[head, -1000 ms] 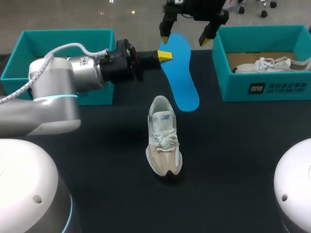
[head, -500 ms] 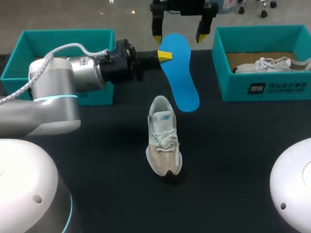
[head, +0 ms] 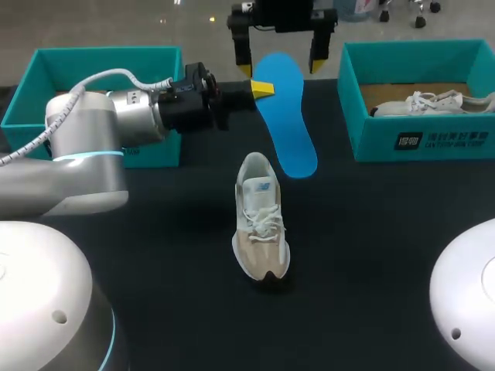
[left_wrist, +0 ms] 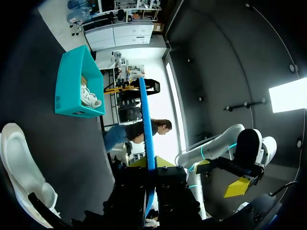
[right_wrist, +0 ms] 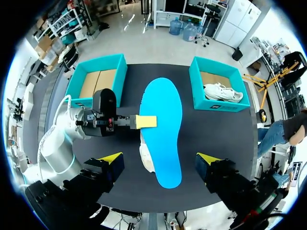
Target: Take the shoe out of the shoebox, open the shoe tongue, remove and reinsert the insole, then place the shoe into the shoebox
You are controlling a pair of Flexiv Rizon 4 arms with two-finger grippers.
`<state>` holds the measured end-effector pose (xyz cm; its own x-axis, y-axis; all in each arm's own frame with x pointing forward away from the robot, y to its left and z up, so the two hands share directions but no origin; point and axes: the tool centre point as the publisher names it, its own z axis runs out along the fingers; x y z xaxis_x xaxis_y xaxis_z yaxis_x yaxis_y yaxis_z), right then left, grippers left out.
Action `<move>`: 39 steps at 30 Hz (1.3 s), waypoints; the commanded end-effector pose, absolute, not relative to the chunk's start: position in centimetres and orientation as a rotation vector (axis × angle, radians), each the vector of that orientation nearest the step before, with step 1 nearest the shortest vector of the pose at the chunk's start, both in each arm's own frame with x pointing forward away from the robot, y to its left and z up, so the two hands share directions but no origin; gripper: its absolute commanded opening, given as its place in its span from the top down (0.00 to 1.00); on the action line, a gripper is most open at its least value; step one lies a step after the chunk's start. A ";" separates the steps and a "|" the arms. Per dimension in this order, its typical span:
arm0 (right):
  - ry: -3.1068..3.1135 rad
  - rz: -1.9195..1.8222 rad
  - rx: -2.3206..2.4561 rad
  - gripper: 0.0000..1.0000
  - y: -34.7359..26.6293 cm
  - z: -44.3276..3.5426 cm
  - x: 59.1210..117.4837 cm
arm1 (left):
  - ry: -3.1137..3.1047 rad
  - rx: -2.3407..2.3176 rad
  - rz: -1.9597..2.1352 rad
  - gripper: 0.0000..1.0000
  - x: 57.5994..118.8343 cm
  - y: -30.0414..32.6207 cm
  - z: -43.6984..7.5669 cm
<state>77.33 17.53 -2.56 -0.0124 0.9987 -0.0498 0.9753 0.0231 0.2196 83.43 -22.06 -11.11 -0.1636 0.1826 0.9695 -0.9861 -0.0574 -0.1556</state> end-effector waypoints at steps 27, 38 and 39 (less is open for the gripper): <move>2.135 0.452 2.215 0.00 16.1 -2.3 77.5 | -1.162 1.021 1.443 1.00 83.3 -22.1 -11.1; 2.259 0.828 2.151 0.00 12.4 -2.0 77.7 | -1.162 1.021 1.443 1.00 83.3 -22.1 -11.1; 2.265 0.838 2.152 0.00 12.2 -2.0 77.7 | -1.162 1.021 1.443 1.00 83.3 -22.1 -11.1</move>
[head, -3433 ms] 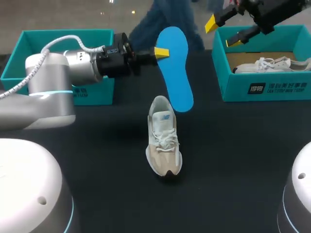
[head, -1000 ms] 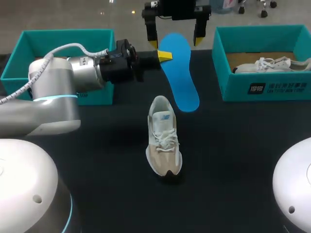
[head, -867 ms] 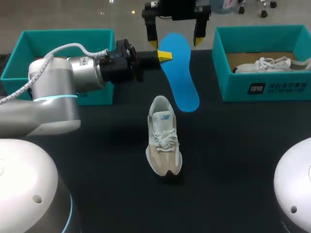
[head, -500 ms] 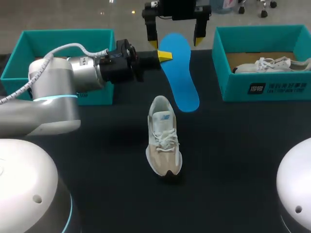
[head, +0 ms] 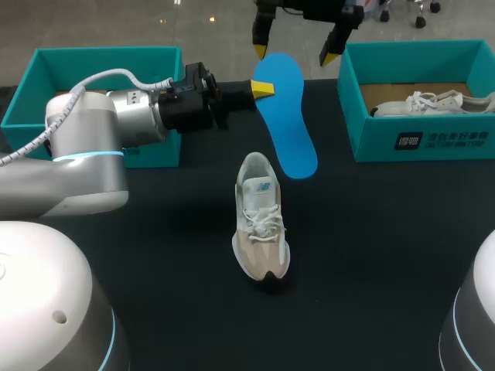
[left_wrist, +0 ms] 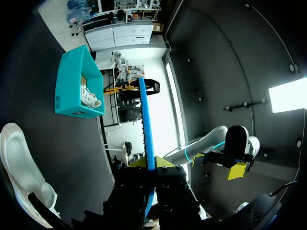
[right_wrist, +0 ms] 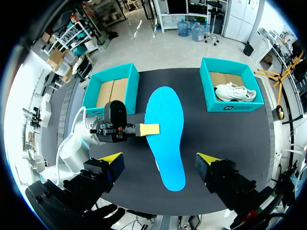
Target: Take the shoe out of the shoebox, open the shoe tongue, remove and reinsert the insole, then place the shoe into the shoebox
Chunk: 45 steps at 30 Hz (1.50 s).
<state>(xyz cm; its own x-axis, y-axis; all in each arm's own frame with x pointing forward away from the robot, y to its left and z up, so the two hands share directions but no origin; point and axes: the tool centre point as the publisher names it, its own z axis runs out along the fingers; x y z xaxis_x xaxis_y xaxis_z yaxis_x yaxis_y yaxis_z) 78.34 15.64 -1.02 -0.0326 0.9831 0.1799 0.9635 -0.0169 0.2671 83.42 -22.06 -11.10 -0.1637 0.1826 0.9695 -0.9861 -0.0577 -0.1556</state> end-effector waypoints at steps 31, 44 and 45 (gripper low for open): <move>2.567 1.396 2.091 0.00 9.9 -4.0 78.5 | -1.162 1.021 1.443 1.00 83.3 -22.1 -11.1; 2.492 1.981 2.120 0.00 8.1 -6.4 78.7 | -1.162 1.021 1.443 1.00 83.3 -22.1 -11.1; 2.492 1.990 2.118 0.00 8.1 -6.6 78.7 | -1.162 1.021 1.443 1.00 83.3 -22.1 -11.1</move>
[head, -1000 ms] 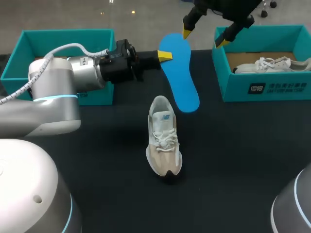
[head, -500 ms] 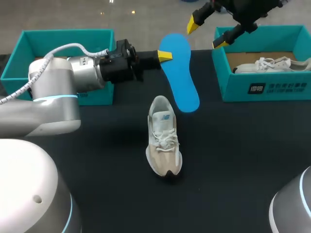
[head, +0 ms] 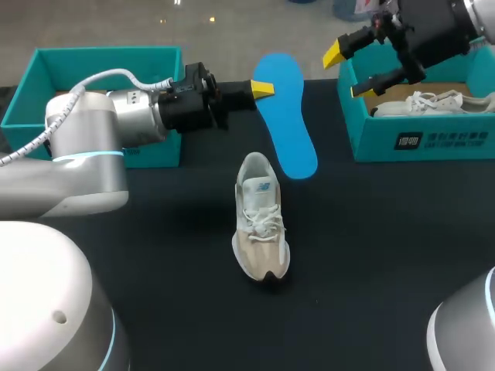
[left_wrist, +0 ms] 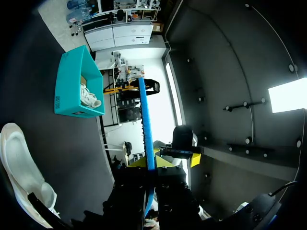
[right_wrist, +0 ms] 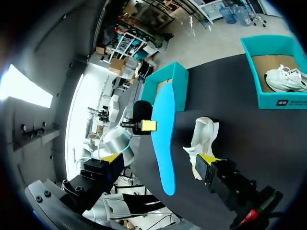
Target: Take the shoe out of the shoebox, open the shoe tongue, remove and reinsert the insole, then place the shoe into the shoebox
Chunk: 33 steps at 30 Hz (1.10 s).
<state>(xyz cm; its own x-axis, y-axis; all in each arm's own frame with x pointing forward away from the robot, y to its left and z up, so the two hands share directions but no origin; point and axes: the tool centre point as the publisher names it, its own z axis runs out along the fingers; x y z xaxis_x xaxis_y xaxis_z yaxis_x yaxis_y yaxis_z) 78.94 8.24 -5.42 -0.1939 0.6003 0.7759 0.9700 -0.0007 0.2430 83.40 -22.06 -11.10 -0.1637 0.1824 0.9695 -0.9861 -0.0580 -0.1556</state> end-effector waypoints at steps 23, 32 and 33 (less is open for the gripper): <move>-1.538 -1.274 -1.377 0.00 8.4 -8.8 79.4 | -1.162 1.021 1.443 1.00 83.3 -22.1 -11.1; -1.490 -1.263 -1.347 0.00 8.8 -9.4 79.4 | -1.162 1.021 1.443 1.00 83.3 -22.1 -11.1; -1.490 -1.263 -1.347 0.00 8.8 -9.4 79.4 | -1.162 1.021 1.443 1.00 83.3 -22.1 -11.1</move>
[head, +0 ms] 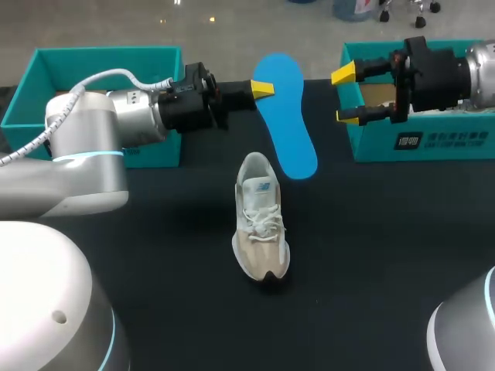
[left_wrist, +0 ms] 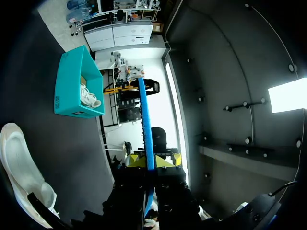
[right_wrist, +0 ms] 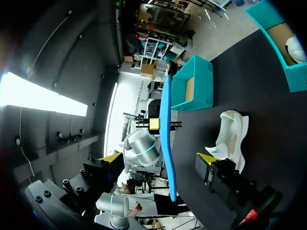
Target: Take the shoe out of the shoebox, open the shoe tongue, remove and reinsert the insole, then place the shoe into the shoebox
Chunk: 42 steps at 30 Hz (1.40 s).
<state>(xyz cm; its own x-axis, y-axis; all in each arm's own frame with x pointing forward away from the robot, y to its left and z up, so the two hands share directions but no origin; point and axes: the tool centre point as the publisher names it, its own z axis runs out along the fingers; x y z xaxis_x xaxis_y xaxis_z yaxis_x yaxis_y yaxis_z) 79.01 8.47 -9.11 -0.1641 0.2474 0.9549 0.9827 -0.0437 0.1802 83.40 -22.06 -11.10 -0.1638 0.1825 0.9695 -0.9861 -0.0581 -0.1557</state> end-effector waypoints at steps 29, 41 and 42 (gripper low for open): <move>-1.490 -1.263 -1.347 0.00 8.8 -9.4 79.4 | -1.162 1.021 1.443 1.00 83.3 -22.1 -11.1; -1.490 -1.263 -1.347 0.00 8.8 -9.4 79.4 | -1.229 0.928 1.478 1.00 84.0 -21.5 -10.8; -1.490 -1.263 -1.347 0.00 8.8 -9.4 79.4 | -1.257 0.905 1.493 1.00 84.2 -21.2 -10.9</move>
<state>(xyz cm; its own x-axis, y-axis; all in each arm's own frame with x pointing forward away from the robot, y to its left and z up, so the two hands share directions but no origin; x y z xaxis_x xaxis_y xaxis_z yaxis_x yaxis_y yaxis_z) 79.33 8.60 -9.35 -0.1659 0.2407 0.9563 0.9827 -0.0405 0.1807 83.29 -22.00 -10.52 -0.2437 0.1876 0.9515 -0.9698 -0.0530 -0.2379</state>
